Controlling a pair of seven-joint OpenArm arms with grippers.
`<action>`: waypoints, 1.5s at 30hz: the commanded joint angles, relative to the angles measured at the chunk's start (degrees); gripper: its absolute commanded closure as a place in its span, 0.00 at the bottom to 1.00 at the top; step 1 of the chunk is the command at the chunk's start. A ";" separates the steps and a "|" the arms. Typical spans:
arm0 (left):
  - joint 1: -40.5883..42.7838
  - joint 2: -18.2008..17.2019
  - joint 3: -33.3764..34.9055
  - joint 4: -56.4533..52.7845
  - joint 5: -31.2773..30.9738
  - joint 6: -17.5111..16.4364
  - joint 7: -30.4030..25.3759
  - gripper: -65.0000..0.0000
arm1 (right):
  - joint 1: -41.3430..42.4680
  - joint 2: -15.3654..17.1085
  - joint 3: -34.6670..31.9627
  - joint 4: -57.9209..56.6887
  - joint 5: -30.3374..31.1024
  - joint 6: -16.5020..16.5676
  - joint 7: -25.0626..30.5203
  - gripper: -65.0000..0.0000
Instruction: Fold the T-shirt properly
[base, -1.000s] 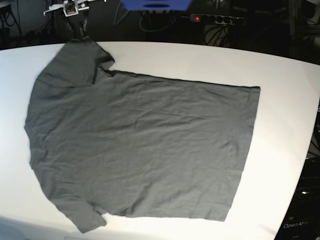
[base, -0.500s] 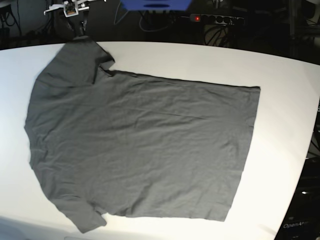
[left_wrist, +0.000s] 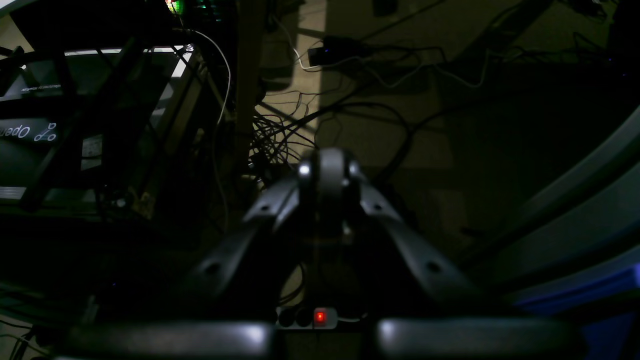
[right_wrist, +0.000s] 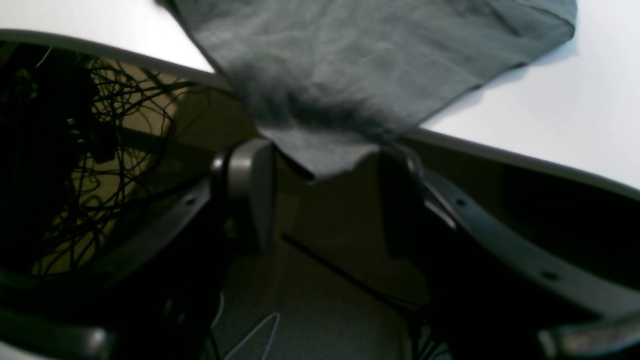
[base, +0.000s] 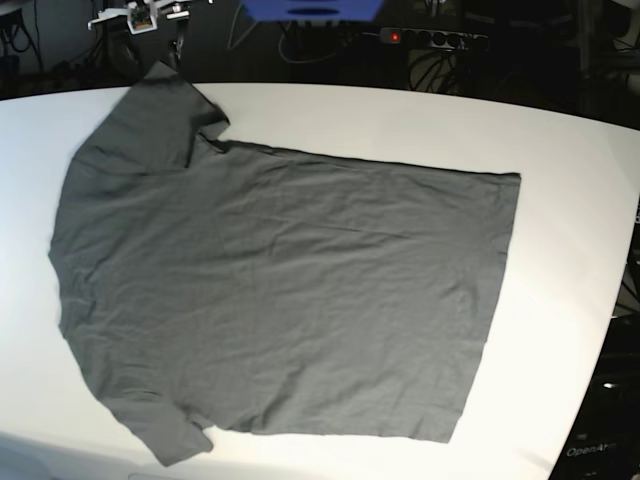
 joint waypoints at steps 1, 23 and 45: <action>1.38 -0.09 -0.12 0.20 0.01 0.34 -1.67 0.98 | -0.78 0.21 0.18 0.52 0.35 -0.30 1.90 0.49; 1.29 -0.09 -0.12 0.20 0.01 0.34 -1.67 0.98 | 0.09 0.38 0.18 0.52 0.26 -0.21 1.63 0.94; 9.73 -0.09 -0.12 9.25 0.01 0.25 -1.93 0.96 | 0.09 0.47 0.01 0.52 -0.17 -0.21 1.54 0.99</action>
